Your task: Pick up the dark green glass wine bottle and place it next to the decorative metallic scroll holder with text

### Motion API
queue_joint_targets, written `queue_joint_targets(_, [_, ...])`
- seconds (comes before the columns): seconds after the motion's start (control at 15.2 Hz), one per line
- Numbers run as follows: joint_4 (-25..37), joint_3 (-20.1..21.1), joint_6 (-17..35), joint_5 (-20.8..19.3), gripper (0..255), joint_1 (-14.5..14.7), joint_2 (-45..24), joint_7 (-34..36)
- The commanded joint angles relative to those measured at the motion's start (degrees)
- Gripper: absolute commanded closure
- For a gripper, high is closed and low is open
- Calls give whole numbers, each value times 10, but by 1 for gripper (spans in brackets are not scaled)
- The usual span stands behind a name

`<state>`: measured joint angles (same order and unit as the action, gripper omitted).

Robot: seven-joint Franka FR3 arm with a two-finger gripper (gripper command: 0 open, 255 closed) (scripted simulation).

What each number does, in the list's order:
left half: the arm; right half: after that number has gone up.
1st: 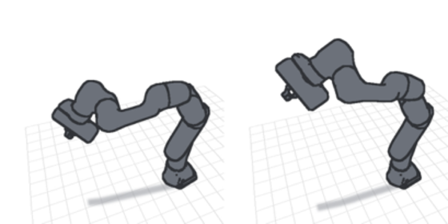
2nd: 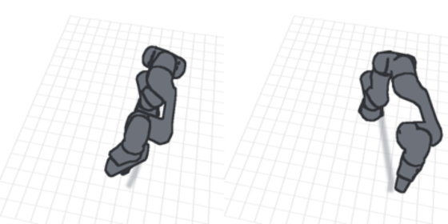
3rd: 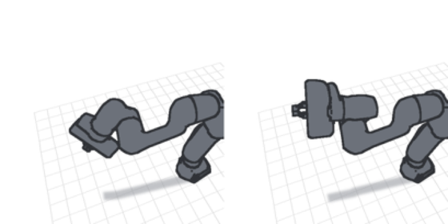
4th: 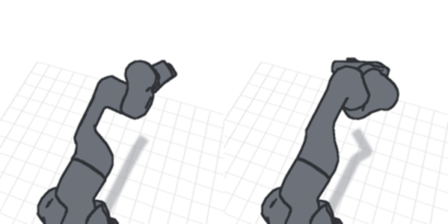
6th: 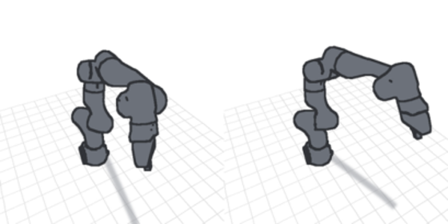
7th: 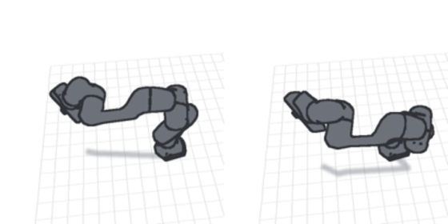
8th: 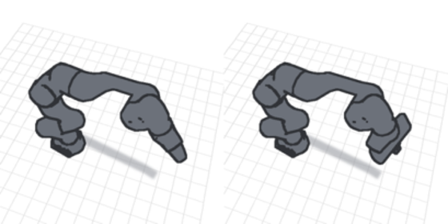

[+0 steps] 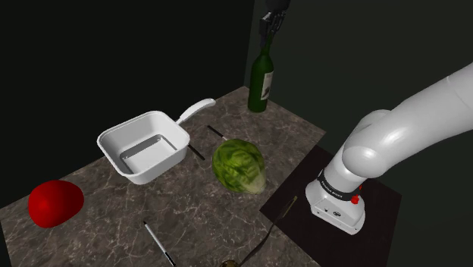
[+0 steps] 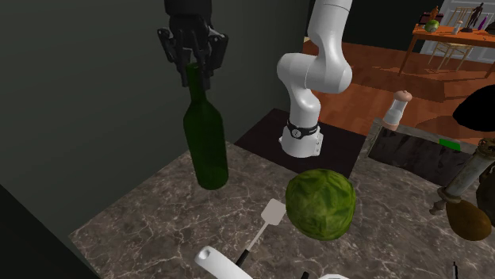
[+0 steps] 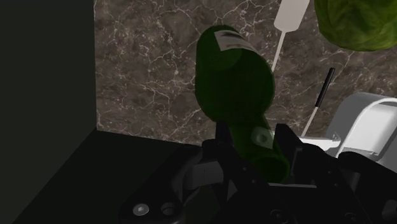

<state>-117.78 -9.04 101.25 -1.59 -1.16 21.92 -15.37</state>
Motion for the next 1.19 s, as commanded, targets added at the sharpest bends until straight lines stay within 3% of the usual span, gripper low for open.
queue_joint_targets(0.0, [16,1,-16,0,255,1,0,1])
queue_joint_targets(1.12, [187,1,-148,6,255,4,-39,0])
